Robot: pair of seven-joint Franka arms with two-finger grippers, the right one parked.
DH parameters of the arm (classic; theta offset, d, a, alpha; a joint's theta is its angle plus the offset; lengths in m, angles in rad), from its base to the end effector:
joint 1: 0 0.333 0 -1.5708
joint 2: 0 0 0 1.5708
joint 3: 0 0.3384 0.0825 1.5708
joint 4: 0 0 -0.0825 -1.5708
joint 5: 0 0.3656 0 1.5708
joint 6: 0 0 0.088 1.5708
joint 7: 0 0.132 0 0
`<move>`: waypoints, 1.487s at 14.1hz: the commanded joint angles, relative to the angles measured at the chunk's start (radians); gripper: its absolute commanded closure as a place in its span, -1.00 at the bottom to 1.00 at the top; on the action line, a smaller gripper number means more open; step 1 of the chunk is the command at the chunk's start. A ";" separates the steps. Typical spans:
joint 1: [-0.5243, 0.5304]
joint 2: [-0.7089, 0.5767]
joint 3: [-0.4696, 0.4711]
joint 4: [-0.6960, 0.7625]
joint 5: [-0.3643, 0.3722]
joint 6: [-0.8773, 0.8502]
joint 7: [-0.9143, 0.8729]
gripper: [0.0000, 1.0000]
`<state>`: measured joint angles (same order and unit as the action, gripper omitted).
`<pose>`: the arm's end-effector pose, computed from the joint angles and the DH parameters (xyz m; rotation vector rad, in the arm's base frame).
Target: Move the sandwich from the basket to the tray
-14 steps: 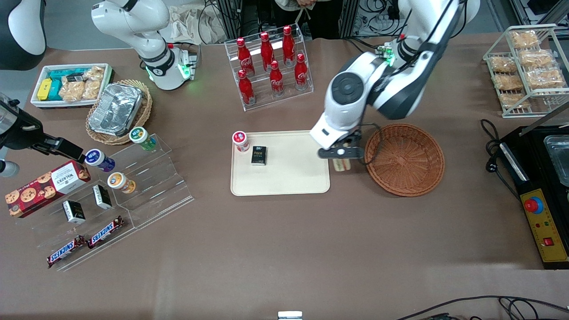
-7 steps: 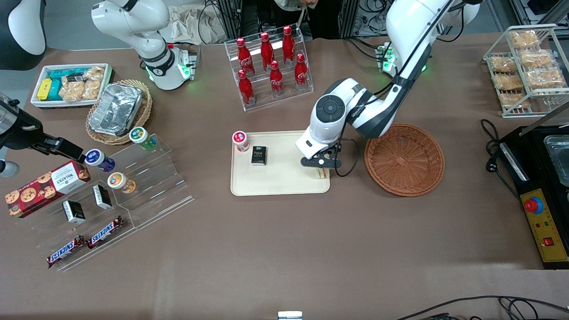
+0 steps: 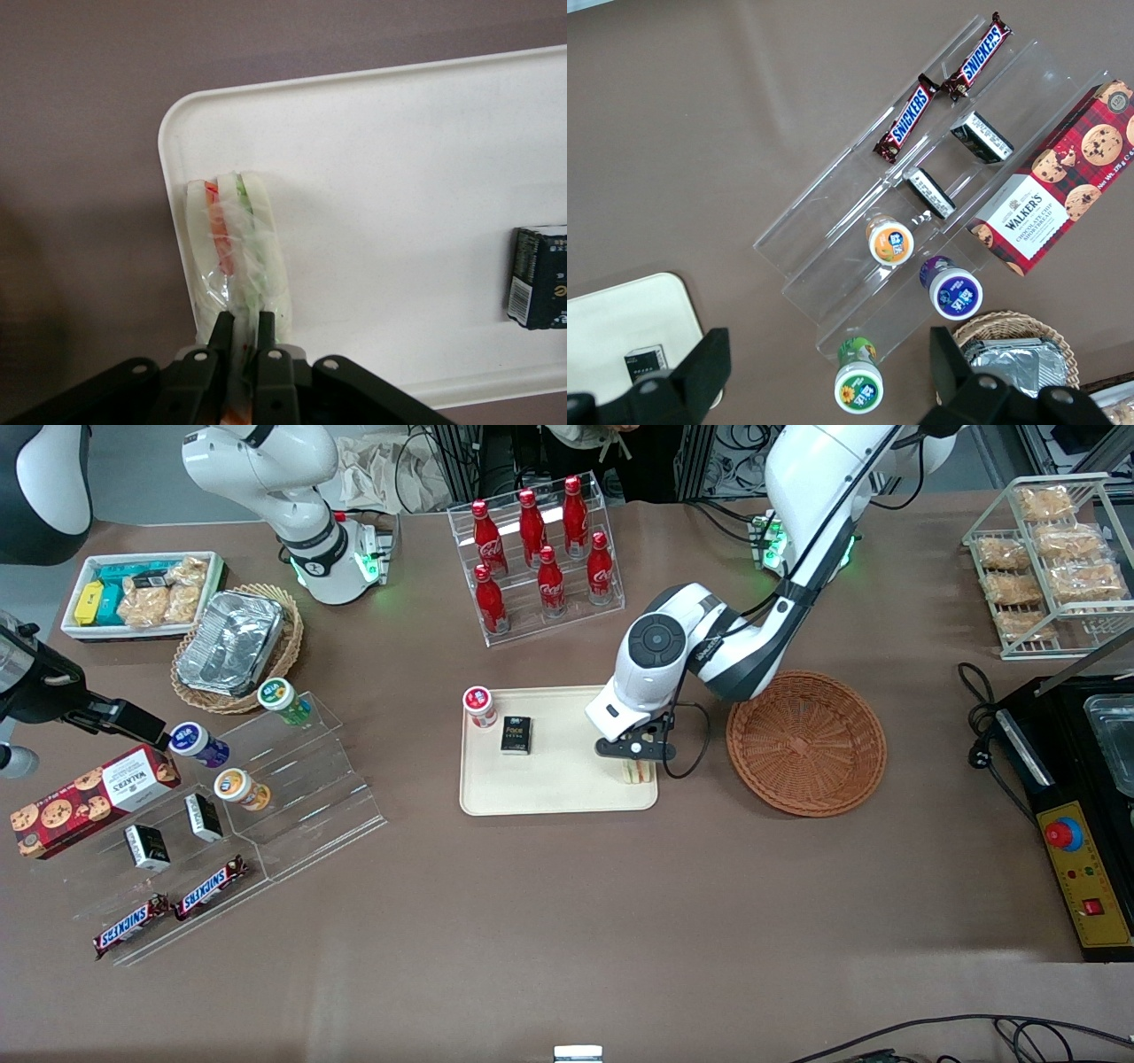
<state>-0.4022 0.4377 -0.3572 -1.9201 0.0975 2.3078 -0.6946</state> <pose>0.4584 -0.4137 0.2828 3.0907 -0.1574 -0.1021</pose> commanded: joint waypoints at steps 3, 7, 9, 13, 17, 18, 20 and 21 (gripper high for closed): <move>-0.021 0.018 0.012 -0.002 0.013 0.022 -0.082 -0.25; -0.018 0.004 0.017 0.003 0.014 0.010 -0.080 -0.98; -0.004 -0.054 0.021 0.012 0.016 -0.065 -0.077 -0.98; 0.124 -0.204 0.050 0.073 -0.001 -0.255 0.013 -0.97; 0.239 -0.341 0.050 0.073 0.008 -0.346 0.145 -0.97; 0.264 -0.370 0.052 0.073 0.013 -0.364 0.176 -0.97; 0.319 -0.425 0.053 0.075 0.014 -0.425 0.286 -0.97; 0.348 -0.448 0.053 0.075 0.014 -0.456 0.355 -0.97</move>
<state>-0.1089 0.0512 -0.2954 -1.8240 0.1038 1.8986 -0.4484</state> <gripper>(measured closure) 0.013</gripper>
